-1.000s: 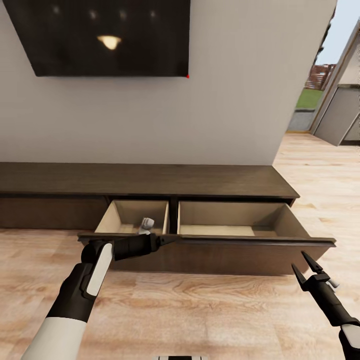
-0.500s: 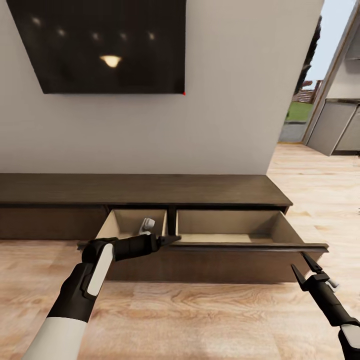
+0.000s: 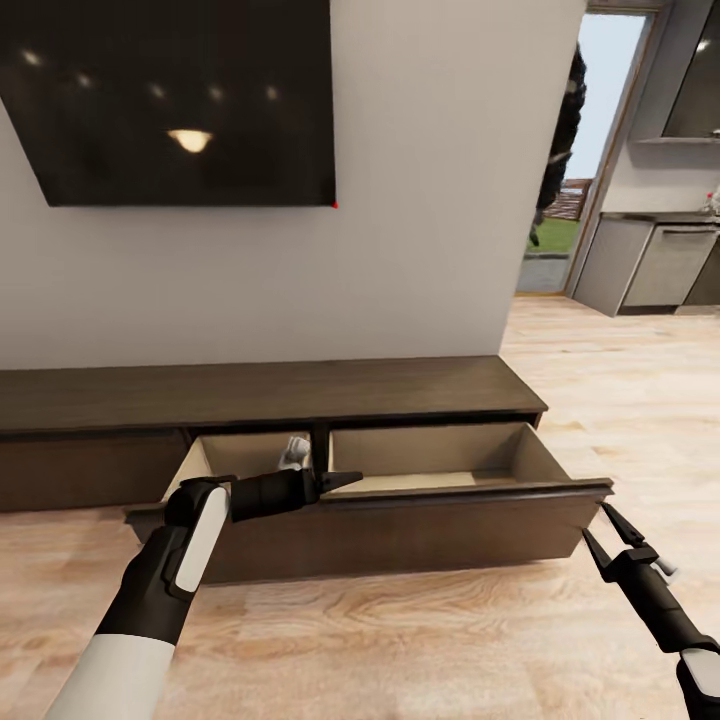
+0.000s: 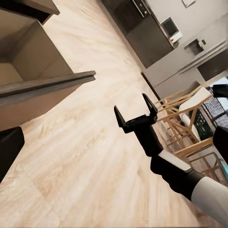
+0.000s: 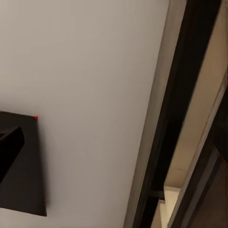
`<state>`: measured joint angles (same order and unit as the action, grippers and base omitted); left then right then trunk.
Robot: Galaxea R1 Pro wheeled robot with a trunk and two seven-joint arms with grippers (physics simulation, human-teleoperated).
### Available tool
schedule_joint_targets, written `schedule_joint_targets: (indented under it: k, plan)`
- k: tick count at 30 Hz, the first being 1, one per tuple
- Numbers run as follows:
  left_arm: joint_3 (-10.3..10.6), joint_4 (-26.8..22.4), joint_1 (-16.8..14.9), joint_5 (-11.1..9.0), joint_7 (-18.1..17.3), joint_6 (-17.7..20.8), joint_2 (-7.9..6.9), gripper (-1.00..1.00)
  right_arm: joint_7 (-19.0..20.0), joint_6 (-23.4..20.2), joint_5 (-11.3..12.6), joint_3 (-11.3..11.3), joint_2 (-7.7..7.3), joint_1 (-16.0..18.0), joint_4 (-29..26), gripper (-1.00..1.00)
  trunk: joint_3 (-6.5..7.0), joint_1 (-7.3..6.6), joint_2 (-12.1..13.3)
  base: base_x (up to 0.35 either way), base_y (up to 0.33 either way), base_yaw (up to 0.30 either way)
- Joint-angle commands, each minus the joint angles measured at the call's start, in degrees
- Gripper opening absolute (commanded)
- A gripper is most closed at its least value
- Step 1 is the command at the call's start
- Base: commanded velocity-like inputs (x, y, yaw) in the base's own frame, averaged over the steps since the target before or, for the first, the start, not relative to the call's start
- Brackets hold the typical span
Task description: Place each of the two pumpkins and all three candles from the living room inside a cabinet in the living room (use any cabinet), then make sure every cabinet is closed, and position the cauldron so it is next to a table in the living room.
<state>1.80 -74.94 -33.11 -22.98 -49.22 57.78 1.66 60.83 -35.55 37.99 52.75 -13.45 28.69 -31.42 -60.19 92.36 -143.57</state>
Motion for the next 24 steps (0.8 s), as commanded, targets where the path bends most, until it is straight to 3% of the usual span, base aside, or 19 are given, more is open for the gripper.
schedule_joint_targets:
  k: [1,10,14,24]
  plan:
    - [-0.04,-0.02,-0.03,0.11,-0.20,0.19,0.01,1.00,0.08,-0.39,0.15,0.11,0.00,0.05,0.04,1.00,0.03,-0.02,-0.02,-0.082,-0.060,-0.177]
    - [-0.04,-0.36,-0.03,0.24,-0.01,0.15,0.08,1.00,0.08,-0.40,0.13,0.09,0.00,0.05,0.04,1.00,0.48,-0.02,-0.02,-0.210,-0.137,-0.075]
    - [-0.01,-0.37,-0.03,0.22,1.68,0.20,0.09,1.00,0.02,-0.40,0.13,0.13,-0.01,0.05,0.04,1.00,0.51,-0.02,-0.02,-0.261,-0.170,0.012]
    - [0.04,-0.46,-0.03,0.13,3.59,0.23,0.10,1.00,-0.14,-0.47,-0.16,0.08,-0.04,0.05,0.04,1.00,0.53,-0.02,-0.02,-0.204,-0.219,0.185]
